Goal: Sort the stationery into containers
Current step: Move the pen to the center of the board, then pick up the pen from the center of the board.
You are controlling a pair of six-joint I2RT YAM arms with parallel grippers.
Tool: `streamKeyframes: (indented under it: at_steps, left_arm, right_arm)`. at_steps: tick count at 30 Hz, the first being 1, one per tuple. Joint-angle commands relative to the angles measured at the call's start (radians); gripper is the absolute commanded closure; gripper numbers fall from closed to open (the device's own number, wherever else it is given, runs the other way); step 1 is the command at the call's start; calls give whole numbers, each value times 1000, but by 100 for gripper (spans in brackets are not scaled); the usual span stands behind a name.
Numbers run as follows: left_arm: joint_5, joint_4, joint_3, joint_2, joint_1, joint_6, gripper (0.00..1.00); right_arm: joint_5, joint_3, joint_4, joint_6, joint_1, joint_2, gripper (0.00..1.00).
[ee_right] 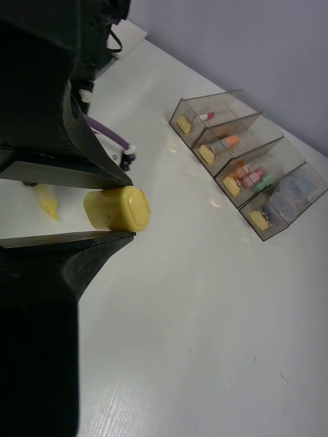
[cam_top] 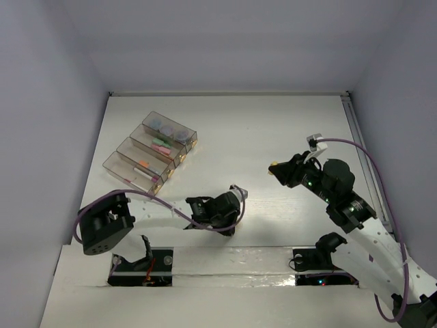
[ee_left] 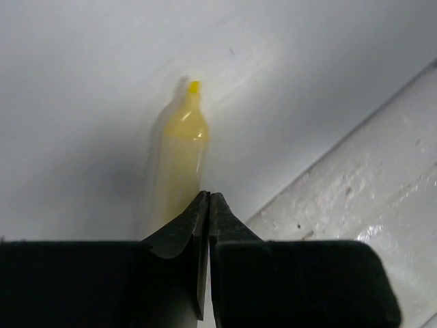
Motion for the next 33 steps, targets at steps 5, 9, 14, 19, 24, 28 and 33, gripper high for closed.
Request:
streamKeyframes:
  at_steps: [5, 9, 14, 19, 24, 28, 33]
  left_arm:
    - [-60, 86, 61, 41, 106, 94, 100]
    - [-109, 86, 77, -12, 117, 93, 100]
    - [-164, 51, -4, -225, 117, -13, 100]
    - [-195, -35, -58, -286, 102, -160, 84]
    - [-258, -138, -64, -268, 51, -283, 57]
    - [-280, -164, -46, -219, 5, -350, 45]
    - [-291, -124, -32, -145, -16, -384, 45]
  right_arm:
    - [-22, -4, 61, -10, -7, -12, 100]
    - [-22, 1, 60, -15, -7, -9, 100]
    - [-25, -2, 73, -13, -7, -3, 100]
    - [-42, -5, 87, -10, -7, 16, 100]
    - [-64, -11, 106, -6, -7, 19, 100]
    - [-76, -14, 113, -4, -7, 22, 100]
    - [-108, -22, 132, 5, -7, 22, 100]
